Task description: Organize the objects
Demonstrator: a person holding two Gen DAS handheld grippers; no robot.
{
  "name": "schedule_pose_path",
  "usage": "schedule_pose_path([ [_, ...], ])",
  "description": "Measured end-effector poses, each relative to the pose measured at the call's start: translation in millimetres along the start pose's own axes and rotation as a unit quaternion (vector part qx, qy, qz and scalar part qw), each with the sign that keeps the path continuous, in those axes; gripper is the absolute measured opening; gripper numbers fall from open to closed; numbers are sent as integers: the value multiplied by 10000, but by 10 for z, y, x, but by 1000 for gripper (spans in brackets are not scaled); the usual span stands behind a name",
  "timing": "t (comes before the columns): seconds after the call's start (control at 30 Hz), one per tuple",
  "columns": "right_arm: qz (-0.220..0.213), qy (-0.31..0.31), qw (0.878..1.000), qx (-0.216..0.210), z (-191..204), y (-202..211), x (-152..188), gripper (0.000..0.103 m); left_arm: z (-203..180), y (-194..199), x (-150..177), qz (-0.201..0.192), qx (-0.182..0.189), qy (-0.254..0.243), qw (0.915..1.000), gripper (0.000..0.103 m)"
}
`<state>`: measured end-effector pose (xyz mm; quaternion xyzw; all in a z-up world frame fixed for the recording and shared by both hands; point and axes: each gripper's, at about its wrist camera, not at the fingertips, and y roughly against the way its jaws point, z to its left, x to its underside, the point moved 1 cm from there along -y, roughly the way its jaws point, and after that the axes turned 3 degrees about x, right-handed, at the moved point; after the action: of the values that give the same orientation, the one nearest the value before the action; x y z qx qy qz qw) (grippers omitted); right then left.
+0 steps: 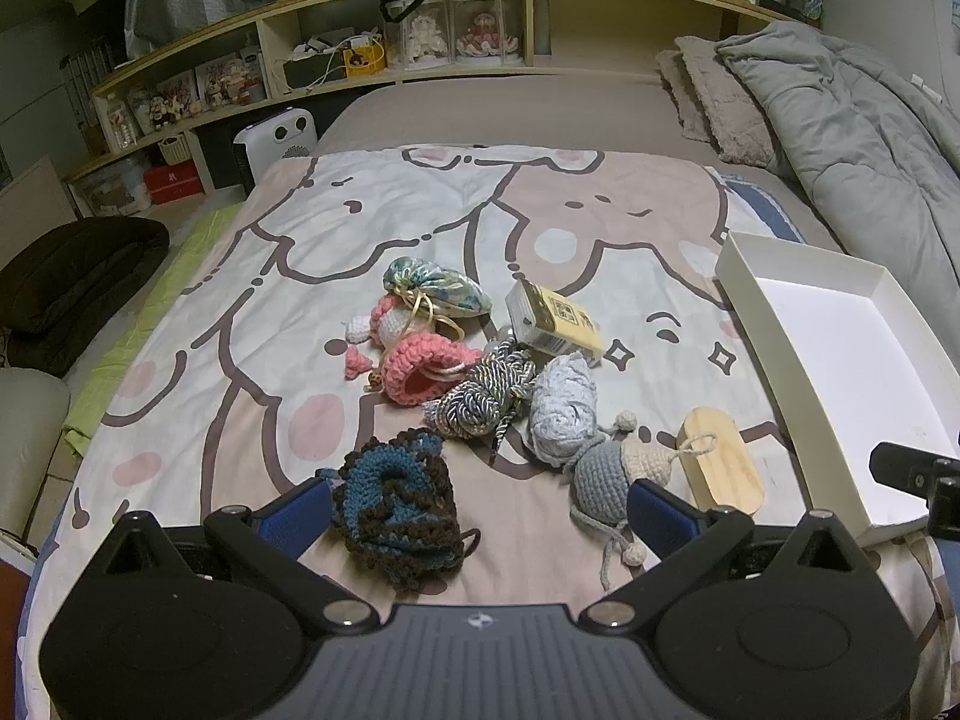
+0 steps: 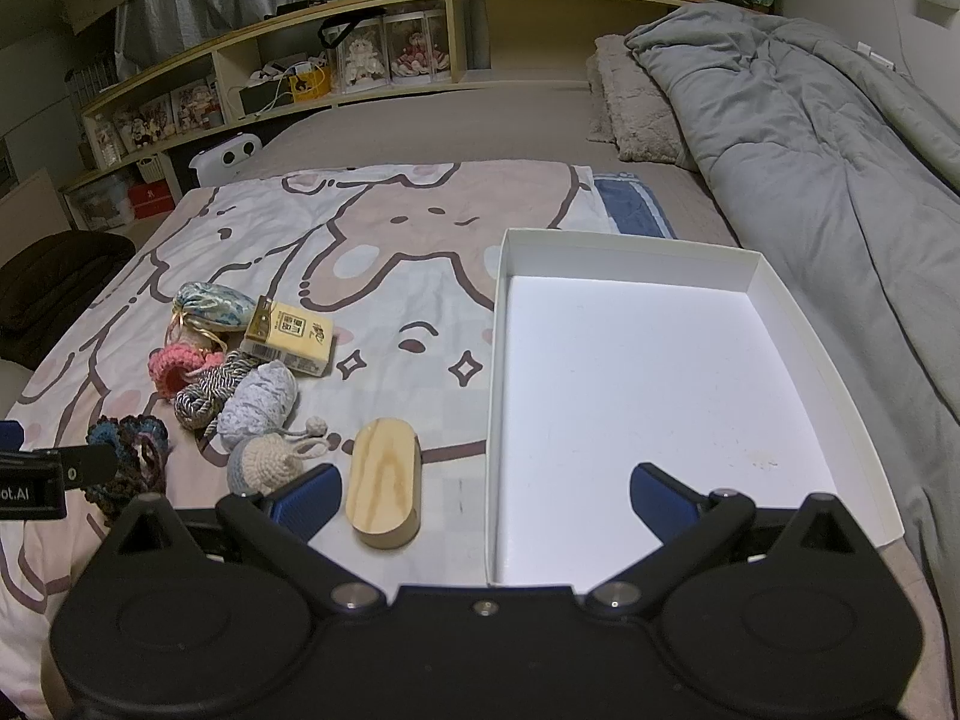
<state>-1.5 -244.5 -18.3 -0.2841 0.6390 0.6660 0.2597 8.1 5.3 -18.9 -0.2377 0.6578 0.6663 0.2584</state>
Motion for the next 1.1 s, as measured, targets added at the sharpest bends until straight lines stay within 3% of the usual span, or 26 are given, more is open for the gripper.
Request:
schedule_pose_path([
  [1.1, 20, 13, 10000, 4, 4, -9, 8, 103, 9, 6, 103, 21, -3, 11, 10000, 103],
])
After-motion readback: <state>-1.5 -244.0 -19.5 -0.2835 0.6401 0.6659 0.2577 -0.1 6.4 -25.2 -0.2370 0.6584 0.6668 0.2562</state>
